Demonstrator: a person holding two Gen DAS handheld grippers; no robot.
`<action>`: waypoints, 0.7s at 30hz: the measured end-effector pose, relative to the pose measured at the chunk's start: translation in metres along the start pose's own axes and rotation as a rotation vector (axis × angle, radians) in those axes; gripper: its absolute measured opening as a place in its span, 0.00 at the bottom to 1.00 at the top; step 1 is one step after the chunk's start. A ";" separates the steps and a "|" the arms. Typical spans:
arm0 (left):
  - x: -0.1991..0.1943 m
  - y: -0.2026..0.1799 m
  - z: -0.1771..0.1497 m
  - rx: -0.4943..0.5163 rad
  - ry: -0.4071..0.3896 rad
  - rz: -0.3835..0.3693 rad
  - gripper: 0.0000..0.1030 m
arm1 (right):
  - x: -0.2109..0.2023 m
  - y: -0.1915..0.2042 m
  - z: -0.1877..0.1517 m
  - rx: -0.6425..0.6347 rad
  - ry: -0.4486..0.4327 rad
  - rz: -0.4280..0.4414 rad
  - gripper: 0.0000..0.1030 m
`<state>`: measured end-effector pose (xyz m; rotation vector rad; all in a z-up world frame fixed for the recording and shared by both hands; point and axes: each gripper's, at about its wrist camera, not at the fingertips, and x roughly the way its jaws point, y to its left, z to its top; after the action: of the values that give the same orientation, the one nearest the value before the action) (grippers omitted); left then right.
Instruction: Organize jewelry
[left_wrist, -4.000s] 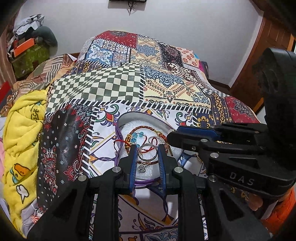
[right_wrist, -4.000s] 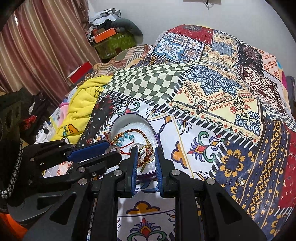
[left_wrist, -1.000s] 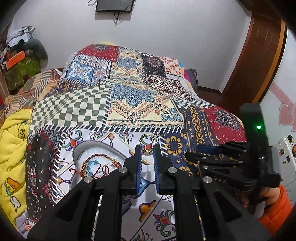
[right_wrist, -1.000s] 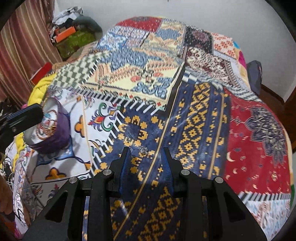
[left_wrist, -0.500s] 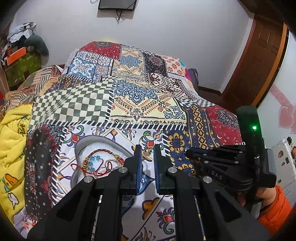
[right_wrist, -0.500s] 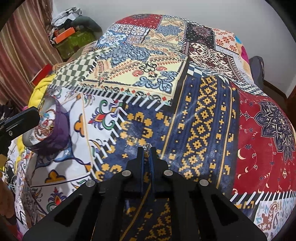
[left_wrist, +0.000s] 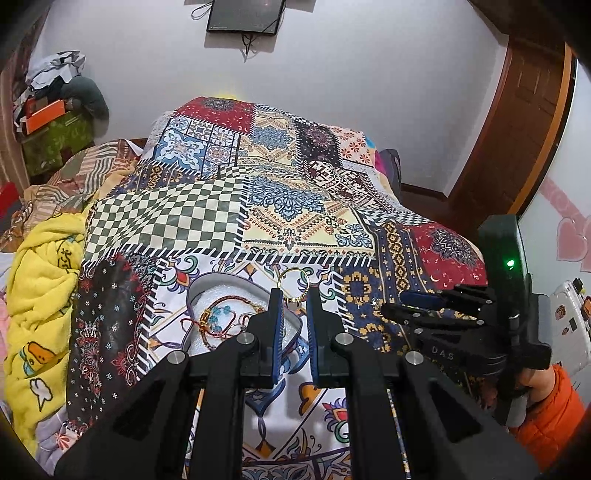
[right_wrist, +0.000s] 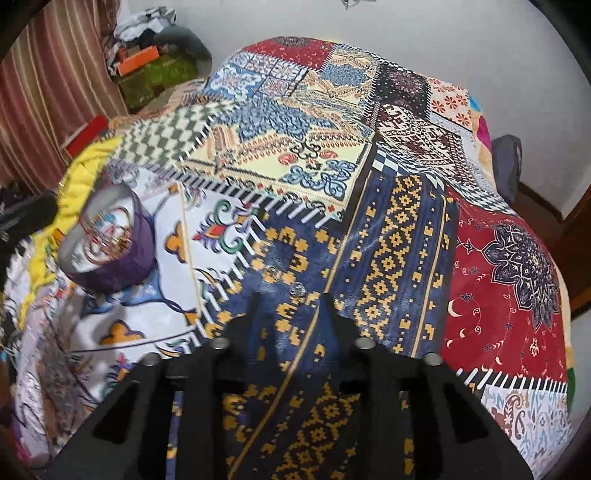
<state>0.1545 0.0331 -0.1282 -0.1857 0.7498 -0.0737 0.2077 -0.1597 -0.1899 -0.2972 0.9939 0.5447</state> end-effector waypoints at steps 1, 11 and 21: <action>0.001 0.001 0.000 -0.002 0.002 0.001 0.10 | 0.004 0.000 0.000 -0.009 0.006 -0.005 0.28; 0.016 0.011 -0.002 -0.025 0.024 0.001 0.10 | 0.031 -0.003 0.007 0.006 0.021 0.016 0.22; 0.006 0.014 -0.001 -0.029 0.010 0.002 0.10 | 0.019 0.004 0.002 0.014 0.005 0.012 0.09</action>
<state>0.1581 0.0457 -0.1362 -0.2125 0.7608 -0.0619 0.2148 -0.1494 -0.2055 -0.2804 1.0042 0.5474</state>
